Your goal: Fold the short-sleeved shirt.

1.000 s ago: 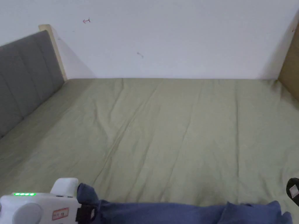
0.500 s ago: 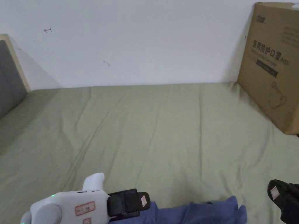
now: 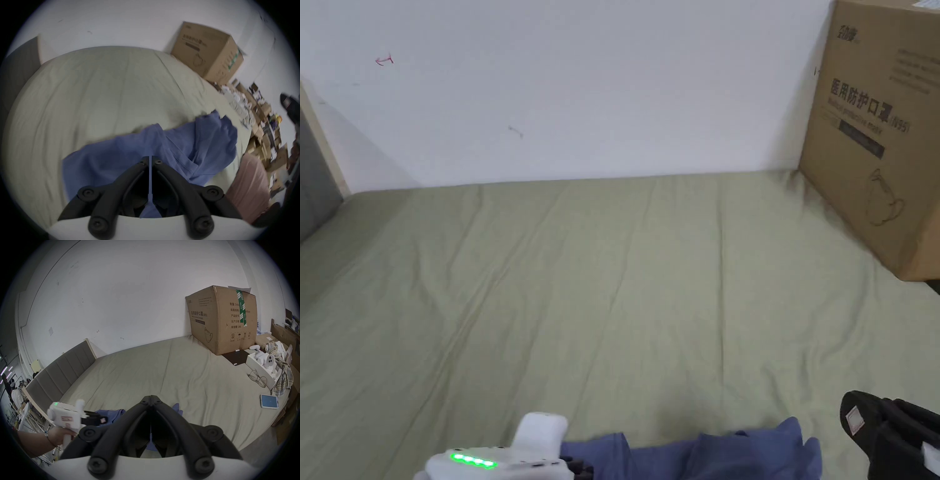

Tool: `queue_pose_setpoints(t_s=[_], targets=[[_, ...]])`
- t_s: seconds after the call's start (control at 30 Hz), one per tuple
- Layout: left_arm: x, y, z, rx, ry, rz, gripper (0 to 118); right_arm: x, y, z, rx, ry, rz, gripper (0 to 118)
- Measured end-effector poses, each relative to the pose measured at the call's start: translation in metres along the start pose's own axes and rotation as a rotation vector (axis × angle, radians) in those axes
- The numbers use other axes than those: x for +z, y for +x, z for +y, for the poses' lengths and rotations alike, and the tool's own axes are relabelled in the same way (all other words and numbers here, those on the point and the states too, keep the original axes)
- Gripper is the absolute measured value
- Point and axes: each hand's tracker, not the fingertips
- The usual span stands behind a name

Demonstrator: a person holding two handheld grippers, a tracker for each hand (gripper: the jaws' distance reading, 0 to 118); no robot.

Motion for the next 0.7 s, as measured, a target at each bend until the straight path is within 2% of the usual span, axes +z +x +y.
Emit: queue_pose_setpoints(t_s=[0.13, 0.23, 0.4, 0.47, 0.53, 0.7], targets=[[-0.049, 0.023, -0.007, -0.046, -0.07, -0.003, 2, -0.003, 0.001, -0.002, 0.007, -0.025, -0.016, 0], [-0.049, 0.034, -0.012, -0.026, -0.027, 0.023, 2, -0.006, 0.002, -0.004, 0.0, -0.037, -0.029, 0], [-0.017, 0.037, -0.024, 0.081, -0.082, -0.338, 2, -0.017, -0.004, -0.004, -0.012, -0.064, -0.011, 0], [0.001, 0.026, -0.031, 0.122, -0.051, -0.402, 2, -0.019, -0.01, -0.001, -0.004, -0.064, 0.007, 0], [0.026, 0.012, -0.036, 0.171, 0.042, -0.399, 2, -0.018, -0.017, 0.003, 0.01, -0.055, 0.028, 0], [0.075, -0.076, -0.045, 0.431, 0.149, -0.443, 2, -0.016, -0.028, 0.007, 0.051, -0.047, 0.037, 0]])
